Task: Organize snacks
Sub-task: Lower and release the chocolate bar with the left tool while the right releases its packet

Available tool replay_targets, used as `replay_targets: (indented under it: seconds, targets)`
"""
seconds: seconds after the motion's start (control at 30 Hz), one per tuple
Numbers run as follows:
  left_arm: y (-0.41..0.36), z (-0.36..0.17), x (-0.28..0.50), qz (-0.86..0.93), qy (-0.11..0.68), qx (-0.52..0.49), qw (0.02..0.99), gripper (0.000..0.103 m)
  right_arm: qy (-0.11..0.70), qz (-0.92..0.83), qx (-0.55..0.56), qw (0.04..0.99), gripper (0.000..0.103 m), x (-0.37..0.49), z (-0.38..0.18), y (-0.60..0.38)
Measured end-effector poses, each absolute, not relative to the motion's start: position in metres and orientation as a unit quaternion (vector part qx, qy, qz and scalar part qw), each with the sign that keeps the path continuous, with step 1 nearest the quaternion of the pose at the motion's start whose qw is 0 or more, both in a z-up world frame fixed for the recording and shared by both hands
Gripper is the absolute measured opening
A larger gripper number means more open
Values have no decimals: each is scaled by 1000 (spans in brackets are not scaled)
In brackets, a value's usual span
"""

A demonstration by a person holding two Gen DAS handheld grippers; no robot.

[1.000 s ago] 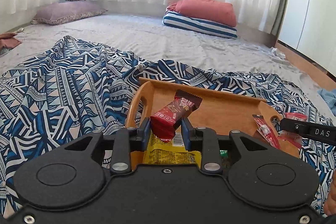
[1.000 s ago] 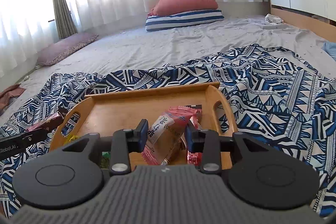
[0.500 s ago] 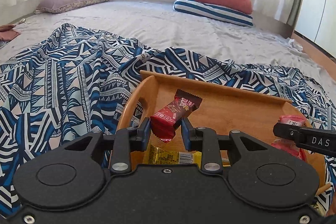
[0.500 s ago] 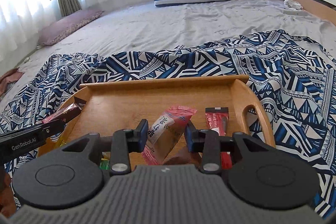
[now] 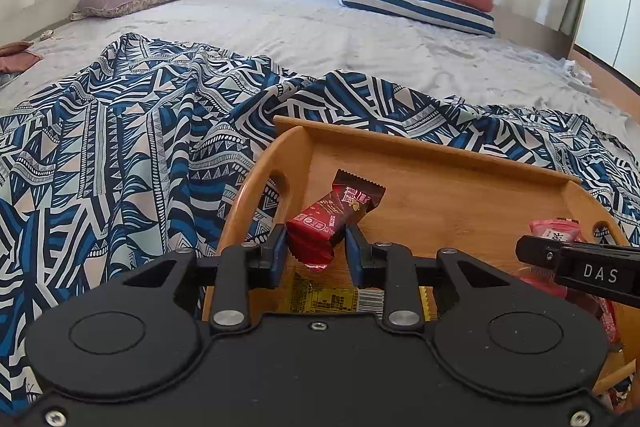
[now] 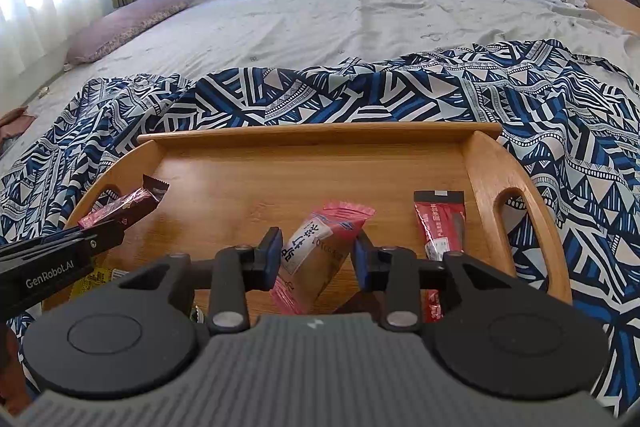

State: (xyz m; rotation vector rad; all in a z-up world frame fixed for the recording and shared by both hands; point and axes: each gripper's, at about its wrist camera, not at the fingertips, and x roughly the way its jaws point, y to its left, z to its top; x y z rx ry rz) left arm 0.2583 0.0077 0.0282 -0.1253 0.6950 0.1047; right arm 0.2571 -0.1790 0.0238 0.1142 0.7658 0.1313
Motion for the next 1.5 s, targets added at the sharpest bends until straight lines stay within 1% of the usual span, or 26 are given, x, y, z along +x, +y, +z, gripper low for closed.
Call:
replay_targets:
  seconds: [0.9, 0.97, 1.0, 1.03, 1.07, 1.13, 1.2, 1.23, 1.3, 1.33, 1.4, 1.5]
  targets:
    - [2, 17, 264, 46, 348, -52, 935, 29, 371, 66, 61, 924, 43, 259, 14, -184]
    - [2, 17, 264, 46, 349, -54, 934, 30, 371, 67, 58, 924, 48, 258, 15, -183]
    - [3, 18, 263, 46, 349, -56, 934, 30, 371, 65, 55, 925, 57, 258, 15, -182]
    - [3, 19, 263, 47, 349, -57, 934, 30, 370, 61, 51, 926, 62, 257, 16, -181]
    - [3, 20, 262, 49, 348, -56, 934, 31, 369, 59, 48, 926, 63, 257, 17, -180]
    - [3, 23, 260, 48, 347, -53, 935, 35, 367, 56, 45, 927, 68, 255, 20, -179]
    - [4, 27, 256, 45, 342, -51, 937, 49, 364, 58, 44, 928, 71, 254, 24, -179]
    - [4, 29, 254, 46, 338, -48, 939, 52, 362, 58, 45, 929, 74, 253, 26, -180]
    - [4, 34, 250, 44, 333, -44, 941, 64, 357, 57, 44, 931, 79, 250, 30, -180]
    - [4, 37, 247, 42, 332, -44, 941, 68, 353, 56, 43, 933, 81, 248, 33, -180]
    - [5, 43, 240, 34, 327, -48, 943, 81, 347, 53, 38, 936, 86, 242, 38, -180]
    - [5, 53, 227, 26, 316, -52, 947, 88, 336, 52, 28, 940, 90, 232, 45, -180]
